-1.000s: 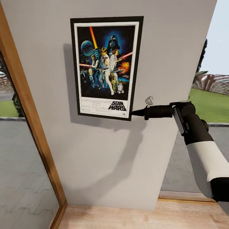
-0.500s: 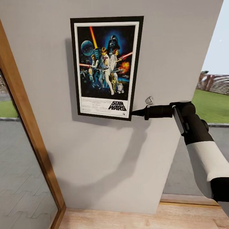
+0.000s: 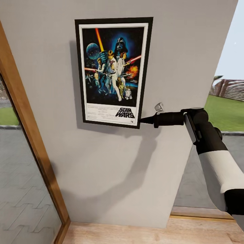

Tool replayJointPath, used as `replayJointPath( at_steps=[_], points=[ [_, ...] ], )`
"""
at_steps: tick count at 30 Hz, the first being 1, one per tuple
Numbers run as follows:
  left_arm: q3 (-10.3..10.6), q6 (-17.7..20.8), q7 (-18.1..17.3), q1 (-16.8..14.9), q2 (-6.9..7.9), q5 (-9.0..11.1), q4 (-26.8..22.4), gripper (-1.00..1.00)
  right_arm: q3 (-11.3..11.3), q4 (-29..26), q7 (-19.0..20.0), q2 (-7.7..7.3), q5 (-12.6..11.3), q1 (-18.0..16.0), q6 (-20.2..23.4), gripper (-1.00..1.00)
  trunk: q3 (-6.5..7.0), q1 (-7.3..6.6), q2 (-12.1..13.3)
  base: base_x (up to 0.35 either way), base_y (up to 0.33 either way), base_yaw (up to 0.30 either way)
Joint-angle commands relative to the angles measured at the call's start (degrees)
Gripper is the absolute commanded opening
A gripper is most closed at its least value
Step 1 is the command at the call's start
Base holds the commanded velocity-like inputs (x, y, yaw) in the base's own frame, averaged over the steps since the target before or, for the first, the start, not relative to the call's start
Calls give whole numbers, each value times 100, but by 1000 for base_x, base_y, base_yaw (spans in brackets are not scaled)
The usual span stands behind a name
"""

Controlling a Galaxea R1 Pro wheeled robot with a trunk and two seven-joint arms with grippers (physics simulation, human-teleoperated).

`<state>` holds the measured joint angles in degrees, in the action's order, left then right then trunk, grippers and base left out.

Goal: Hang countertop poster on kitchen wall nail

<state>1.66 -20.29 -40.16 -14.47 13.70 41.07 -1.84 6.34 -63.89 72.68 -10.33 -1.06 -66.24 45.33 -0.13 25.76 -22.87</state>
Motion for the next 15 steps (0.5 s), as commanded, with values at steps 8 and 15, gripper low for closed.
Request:
replayJointPath(
  at_steps=[8, 15],
  points=[
    [18, -28, -17, -3, 1, 15, 8, 100, 7, -1, 9, -4, -18, -2, 55, -100, -3, 2, -4, 127, 0, 0],
    [18, -28, -17, -3, 1, 15, 8, 100, 7, -1, 9, -4, -18, -2, 55, -100, -3, 2, -4, 13, 0, 0]
  ],
)
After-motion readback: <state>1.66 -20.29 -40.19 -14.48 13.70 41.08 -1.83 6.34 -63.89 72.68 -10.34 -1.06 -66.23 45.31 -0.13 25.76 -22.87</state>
